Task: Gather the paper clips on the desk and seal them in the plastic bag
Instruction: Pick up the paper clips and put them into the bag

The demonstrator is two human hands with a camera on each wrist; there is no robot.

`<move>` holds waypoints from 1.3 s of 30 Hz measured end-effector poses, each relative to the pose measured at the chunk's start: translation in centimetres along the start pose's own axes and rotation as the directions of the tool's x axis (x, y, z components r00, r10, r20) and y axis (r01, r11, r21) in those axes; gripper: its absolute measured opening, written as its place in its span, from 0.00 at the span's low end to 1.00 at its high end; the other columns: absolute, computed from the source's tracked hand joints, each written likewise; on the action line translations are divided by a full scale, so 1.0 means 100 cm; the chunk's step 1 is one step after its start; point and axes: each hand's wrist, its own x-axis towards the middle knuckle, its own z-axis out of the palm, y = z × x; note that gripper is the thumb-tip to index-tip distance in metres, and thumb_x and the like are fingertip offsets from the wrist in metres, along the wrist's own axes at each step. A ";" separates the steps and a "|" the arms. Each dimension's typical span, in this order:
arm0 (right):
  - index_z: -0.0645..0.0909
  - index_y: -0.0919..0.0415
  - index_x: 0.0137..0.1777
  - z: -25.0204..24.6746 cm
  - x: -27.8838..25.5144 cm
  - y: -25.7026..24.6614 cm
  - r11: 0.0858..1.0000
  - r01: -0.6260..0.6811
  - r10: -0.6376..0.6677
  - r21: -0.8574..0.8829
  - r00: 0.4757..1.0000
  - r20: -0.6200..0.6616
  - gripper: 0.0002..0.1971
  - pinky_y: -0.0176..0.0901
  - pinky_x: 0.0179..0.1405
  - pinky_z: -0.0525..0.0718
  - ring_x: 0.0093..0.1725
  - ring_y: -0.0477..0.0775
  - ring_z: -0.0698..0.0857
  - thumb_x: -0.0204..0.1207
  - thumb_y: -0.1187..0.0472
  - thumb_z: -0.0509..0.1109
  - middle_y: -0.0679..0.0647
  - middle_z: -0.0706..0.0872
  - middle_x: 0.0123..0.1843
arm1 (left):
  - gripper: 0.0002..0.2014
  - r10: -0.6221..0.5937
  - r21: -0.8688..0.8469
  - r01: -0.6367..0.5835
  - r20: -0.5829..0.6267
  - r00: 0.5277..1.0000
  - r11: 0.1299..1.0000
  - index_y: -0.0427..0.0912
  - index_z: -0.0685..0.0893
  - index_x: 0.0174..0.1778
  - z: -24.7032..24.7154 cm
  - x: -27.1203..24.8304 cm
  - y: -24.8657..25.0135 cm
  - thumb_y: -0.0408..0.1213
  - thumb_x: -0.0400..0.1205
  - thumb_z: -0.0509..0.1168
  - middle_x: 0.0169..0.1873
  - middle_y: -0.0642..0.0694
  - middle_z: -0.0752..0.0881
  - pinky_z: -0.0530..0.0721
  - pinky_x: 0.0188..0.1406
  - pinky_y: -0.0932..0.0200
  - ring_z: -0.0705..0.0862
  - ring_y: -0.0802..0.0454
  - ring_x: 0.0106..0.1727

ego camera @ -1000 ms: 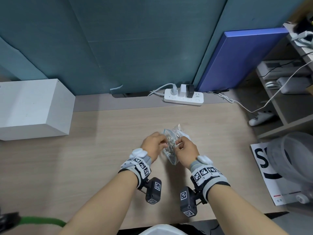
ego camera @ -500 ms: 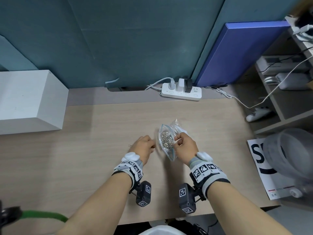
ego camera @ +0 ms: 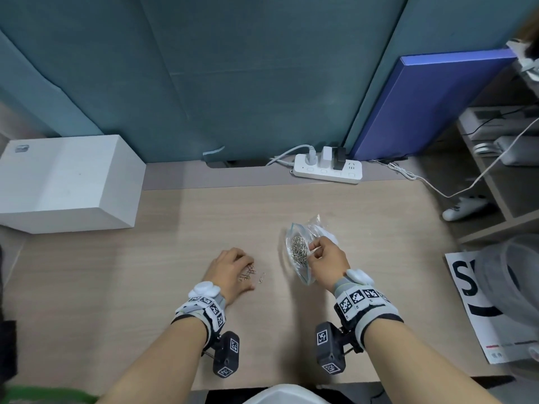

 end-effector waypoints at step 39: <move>0.81 0.51 0.47 0.009 0.010 -0.002 1.000 0.012 -0.011 -0.006 0.998 0.057 0.09 0.48 0.43 0.86 0.38 0.58 0.89 0.76 0.68 0.67 0.48 0.85 0.35 | 0.26 -0.035 -0.056 0.034 -0.025 0.999 0.998 0.56 0.85 0.67 0.015 0.013 0.020 0.52 0.72 0.77 0.62 0.58 0.82 0.77 0.63 0.50 0.76 0.52 0.63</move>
